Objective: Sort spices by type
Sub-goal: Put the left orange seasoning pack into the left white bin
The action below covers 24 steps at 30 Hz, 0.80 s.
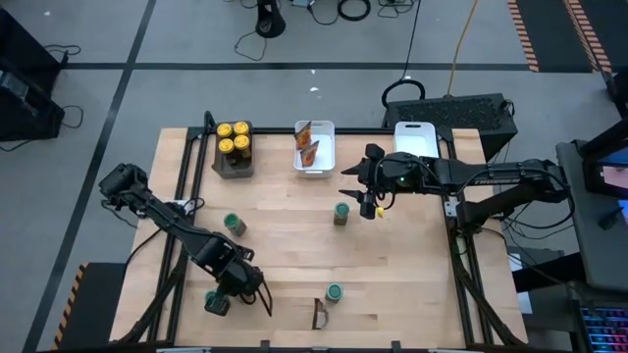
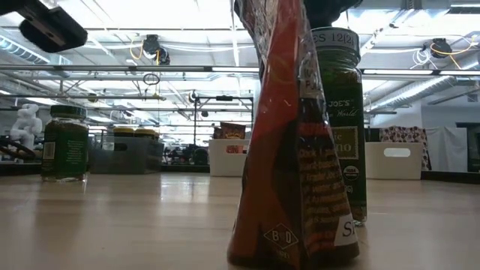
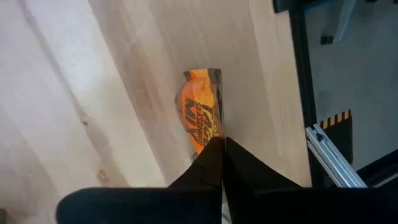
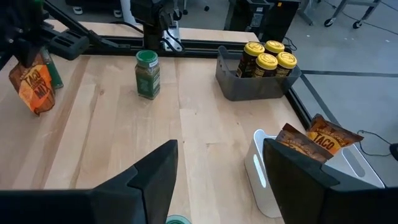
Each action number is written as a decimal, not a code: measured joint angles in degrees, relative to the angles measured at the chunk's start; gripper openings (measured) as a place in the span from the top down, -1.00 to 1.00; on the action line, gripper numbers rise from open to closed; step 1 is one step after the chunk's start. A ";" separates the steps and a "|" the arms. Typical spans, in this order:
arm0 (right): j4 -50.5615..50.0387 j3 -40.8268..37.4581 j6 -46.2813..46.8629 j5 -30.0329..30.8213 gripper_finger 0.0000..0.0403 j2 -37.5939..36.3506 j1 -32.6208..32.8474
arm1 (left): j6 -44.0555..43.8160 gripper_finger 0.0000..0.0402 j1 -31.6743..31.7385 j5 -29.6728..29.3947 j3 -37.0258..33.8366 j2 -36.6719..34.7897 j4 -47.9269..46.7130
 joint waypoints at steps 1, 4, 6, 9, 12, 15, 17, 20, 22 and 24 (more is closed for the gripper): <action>0.00 0.00 0.00 0.00 -0.09 0.00 0.00 | 0.62 0.98 0.37 0.01 0.38 -0.06 -0.54; 0.00 0.00 0.00 -0.01 -0.09 0.00 0.00 | 5.62 0.98 2.13 0.46 3.47 -0.29 -3.39; 0.00 0.00 0.00 -0.01 -0.09 0.00 0.00 | 9.98 0.99 3.67 0.35 6.46 -0.31 -8.13; 0.02 0.00 0.00 -0.01 -0.09 0.00 0.00 | 16.42 0.99 6.49 -1.58 11.27 -0.31 -15.43; 0.02 0.00 0.11 -0.01 -0.09 0.00 0.00 | 22.80 0.99 9.79 -4.90 16.05 -0.31 -22.14; 0.02 0.00 1.30 -0.01 -0.09 0.00 0.00 | 28.92 0.99 13.31 -9.27 20.76 -0.31 -25.83; 0.00 0.00 2.20 -0.01 -0.09 0.00 0.00 | 33.02 0.99 15.76 -12.32 23.73 -0.31 -27.21; 0.00 0.00 3.87 -0.01 -0.09 0.00 0.15 | 39.41 1.00 19.92 -17.12 27.97 -0.31 -27.61; -0.02 0.00 5.40 -0.03 -0.09 0.00 0.17 | 43.51 1.00 22.94 -20.22 30.24 -0.31 -27.46; -0.03 0.00 7.43 -0.03 -0.09 0.00 0.17 | 47.26 1.00 26.11 -23.10 32.05 -0.31 -26.50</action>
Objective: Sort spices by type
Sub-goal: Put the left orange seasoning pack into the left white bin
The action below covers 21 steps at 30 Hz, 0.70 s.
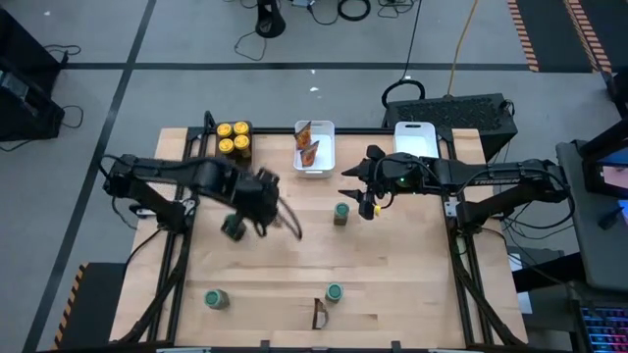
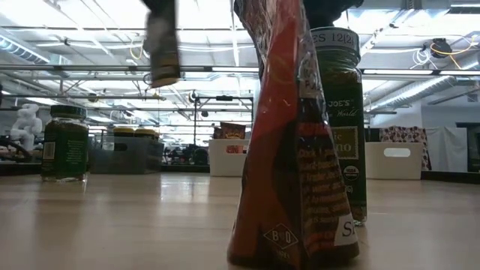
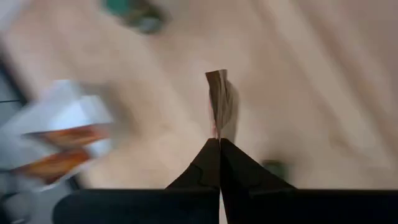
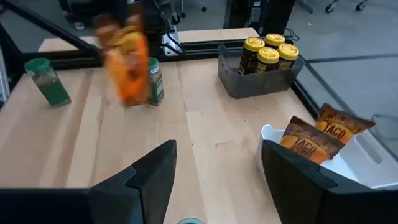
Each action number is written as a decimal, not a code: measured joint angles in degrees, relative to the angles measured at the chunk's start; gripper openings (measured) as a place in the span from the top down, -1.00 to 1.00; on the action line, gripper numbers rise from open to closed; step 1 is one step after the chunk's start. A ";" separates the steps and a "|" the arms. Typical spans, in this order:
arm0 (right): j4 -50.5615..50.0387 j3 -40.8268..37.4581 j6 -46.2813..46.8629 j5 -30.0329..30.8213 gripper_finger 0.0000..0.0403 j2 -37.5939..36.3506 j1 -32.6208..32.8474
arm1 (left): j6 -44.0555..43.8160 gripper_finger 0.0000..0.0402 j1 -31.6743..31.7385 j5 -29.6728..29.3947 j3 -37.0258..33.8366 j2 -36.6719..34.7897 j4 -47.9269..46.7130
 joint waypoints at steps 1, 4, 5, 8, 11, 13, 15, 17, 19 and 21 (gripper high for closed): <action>-0.02 0.00 1.01 0.00 -0.09 0.00 0.00 | 1.90 1.00 1.74 -1.30 0.72 0.00 0.60; -0.02 0.00 3.64 -0.02 -0.09 0.00 0.02 | 8.62 1.00 6.70 -4.88 1.53 0.00 3.62; -0.02 0.00 4.54 -0.06 -0.09 0.00 0.04 | 11.56 1.00 8.07 -5.98 1.58 0.00 4.94; -0.02 0.00 6.70 -1.47 -0.09 0.00 0.04 | 23.14 1.00 12.26 -9.65 1.58 0.07 8.70; -0.06 0.00 8.73 -1.62 -0.09 0.00 0.32 | 36.11 1.00 15.78 -12.54 1.58 0.92 13.93; -0.04 0.00 9.46 -1.53 -0.09 0.00 0.59 | 41.98 1.00 17.67 -13.68 1.58 1.61 18.06; -0.04 0.00 9.54 -1.53 -0.09 0.00 0.93 | 45.53 1.00 19.15 -14.38 1.58 2.12 23.01; -0.02 0.00 10.37 -1.41 -0.09 0.00 1.20 | 48.13 1.00 20.36 -14.45 1.58 3.10 27.15; -0.04 0.00 11.83 -1.33 -0.09 0.00 1.22 | 50.77 1.00 21.37 -14.17 1.58 4.48 30.21; -0.20 0.00 13.48 -1.29 -0.09 0.00 1.20 | 53.47 1.00 22.13 -12.97 1.58 5.90 31.72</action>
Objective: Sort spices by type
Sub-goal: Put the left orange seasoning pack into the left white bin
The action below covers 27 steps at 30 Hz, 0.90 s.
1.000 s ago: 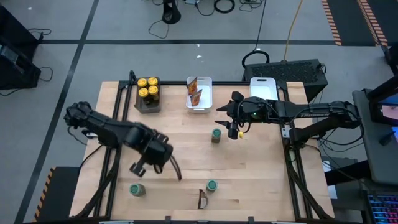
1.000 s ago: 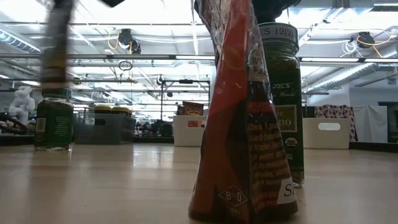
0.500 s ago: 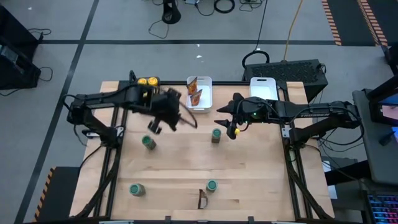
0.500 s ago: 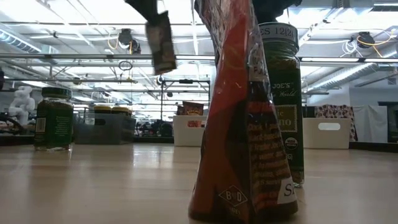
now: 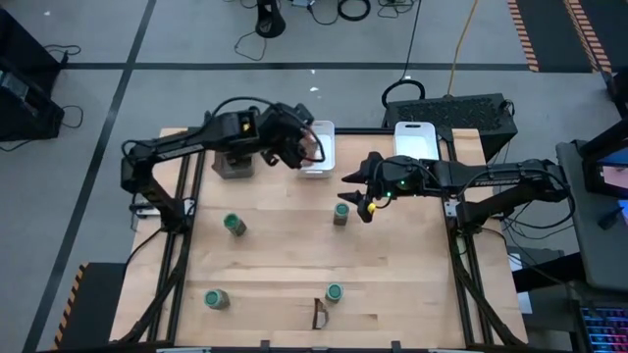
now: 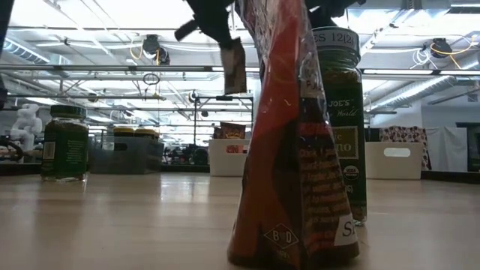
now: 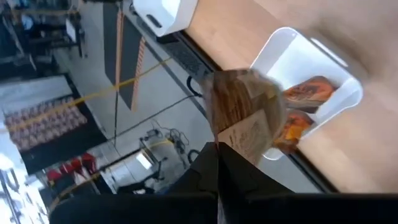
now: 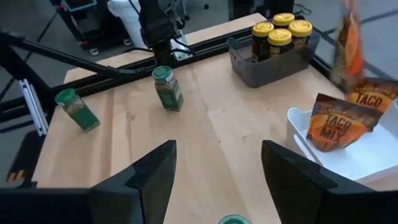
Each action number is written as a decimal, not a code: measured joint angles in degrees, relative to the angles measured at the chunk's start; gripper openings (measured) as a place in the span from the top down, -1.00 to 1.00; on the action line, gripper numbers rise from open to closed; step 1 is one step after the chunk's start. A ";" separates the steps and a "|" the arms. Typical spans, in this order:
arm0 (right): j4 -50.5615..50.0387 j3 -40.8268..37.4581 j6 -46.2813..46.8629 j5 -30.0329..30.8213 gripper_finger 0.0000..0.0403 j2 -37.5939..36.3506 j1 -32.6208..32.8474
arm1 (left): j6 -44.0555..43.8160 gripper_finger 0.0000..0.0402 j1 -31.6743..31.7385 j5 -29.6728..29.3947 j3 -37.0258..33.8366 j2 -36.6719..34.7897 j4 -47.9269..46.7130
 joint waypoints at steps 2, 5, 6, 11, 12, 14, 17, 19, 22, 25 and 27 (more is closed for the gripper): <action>-0.35 0.00 1.10 0.00 -0.09 0.00 0.00 | 2.08 1.00 0.70 1.07 0.00 1.33 1.33; -0.72 0.00 2.87 0.02 -0.09 0.00 0.00 | 4.17 1.00 2.07 1.59 0.00 4.07 2.04; -0.89 0.00 3.55 0.01 -0.09 0.00 0.00 | 4.57 1.00 2.65 1.65 0.00 5.03 2.37; -2.73 0.00 6.55 0.00 -0.09 0.00 0.00 | 6.18 1.00 4.96 1.69 0.00 8.78 6.53; -3.09 0.00 6.89 0.00 -0.09 0.00 0.00 | 7.31 1.00 5.21 1.70 0.00 9.44 7.33; -3.58 0.00 7.55 0.00 -0.09 0.00 0.17 | 8.92 1.00 5.59 1.80 0.00 10.59 9.73; -4.42 0.00 7.85 0.01 -0.09 0.00 0.31 | 10.85 1.00 5.95 2.27 -0.02 11.30 13.91; -4.92 0.00 8.17 0.00 -0.09 0.00 0.31 | 12.18 1.00 6.39 3.73 -0.02 11.38 16.11; -6.01 -0.02 8.72 0.02 -0.09 0.00 0.31 | 12.05 1.00 7.74 6.11 -0.01 11.52 18.59; -6.33 -0.02 8.72 0.00 -0.09 0.00 0.31 | 11.59 1.00 9.58 7.88 0.00 11.72 19.44; -6.33 -0.01 8.72 0.02 -0.09 0.00 0.31 | 10.83 1.00 10.75 8.48 0.00 11.91 19.11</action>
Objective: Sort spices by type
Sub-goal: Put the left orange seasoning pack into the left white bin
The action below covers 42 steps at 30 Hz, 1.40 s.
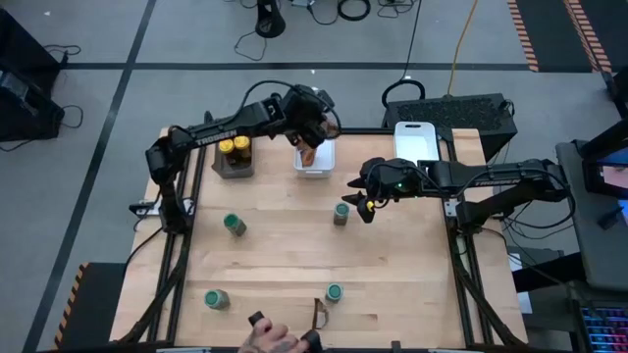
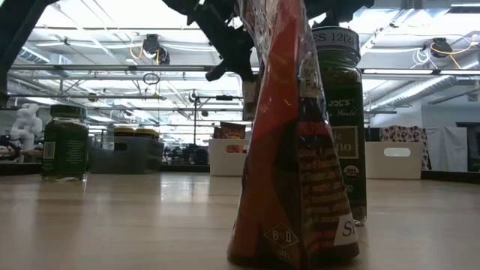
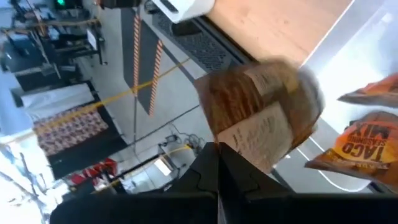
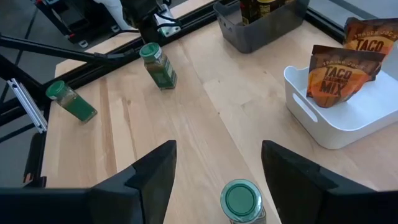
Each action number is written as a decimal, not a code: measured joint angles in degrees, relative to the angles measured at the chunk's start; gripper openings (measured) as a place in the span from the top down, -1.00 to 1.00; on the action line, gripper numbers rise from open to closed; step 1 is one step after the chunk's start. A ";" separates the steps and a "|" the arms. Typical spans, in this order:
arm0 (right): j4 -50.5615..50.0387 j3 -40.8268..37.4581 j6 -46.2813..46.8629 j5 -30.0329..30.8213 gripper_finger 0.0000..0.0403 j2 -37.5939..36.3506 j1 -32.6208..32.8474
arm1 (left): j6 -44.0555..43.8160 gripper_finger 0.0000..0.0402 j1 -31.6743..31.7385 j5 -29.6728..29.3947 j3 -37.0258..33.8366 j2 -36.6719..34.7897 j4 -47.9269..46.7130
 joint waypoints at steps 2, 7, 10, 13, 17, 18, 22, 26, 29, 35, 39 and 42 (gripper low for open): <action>0.01 0.00 0.00 0.00 -0.09 0.00 0.00 | -0.74 1.00 1.23 1.53 0.00 0.07 -0.05; 0.02 -0.01 0.00 0.00 -0.09 0.00 0.00 | -0.82 1.00 3.85 4.68 0.00 -0.02 0.09; 0.04 -0.01 0.10 0.00 -0.09 0.00 0.00 | -0.85 1.00 4.91 6.19 0.04 0.99 0.71; 0.08 -0.01 0.85 0.06 -0.09 0.00 0.00 | -2.22 1.00 5.75 6.88 0.00 3.03 0.63; 0.15 -0.01 1.71 0.09 -0.09 0.00 0.00 | -2.33 1.00 6.07 7.53 0.00 5.92 1.03; 0.15 -0.01 2.24 0.09 -0.09 0.00 0.00 | -2.38 1.00 6.07 7.65 0.00 6.53 1.38; 0.12 -0.01 3.28 0.08 -0.09 0.00 0.00 | -3.70 1.00 6.31 7.94 0.00 8.62 1.48; 0.08 -0.01 3.87 0.07 -0.09 0.00 0.00 | -3.78 1.00 6.80 7.93 0.00 10.24 0.52; -0.22 -0.01 4.42 0.04 -0.09 0.00 0.00 | -3.53 1.00 6.86 7.78 0.00 10.24 -0.97; -0.47 -0.01 4.02 0.04 -0.09 0.00 0.00 | -3.43 1.00 7.80 8.03 0.02 7.26 -2.66; -0.44 -0.01 3.51 0.05 -0.09 0.00 -0.01 | -3.74 1.00 7.90 8.32 -0.06 7.61 -3.64; -0.42 -0.01 2.73 0.17 -0.09 0.00 -0.09 | -3.75 1.00 7.91 10.95 -0.07 7.57 -3.16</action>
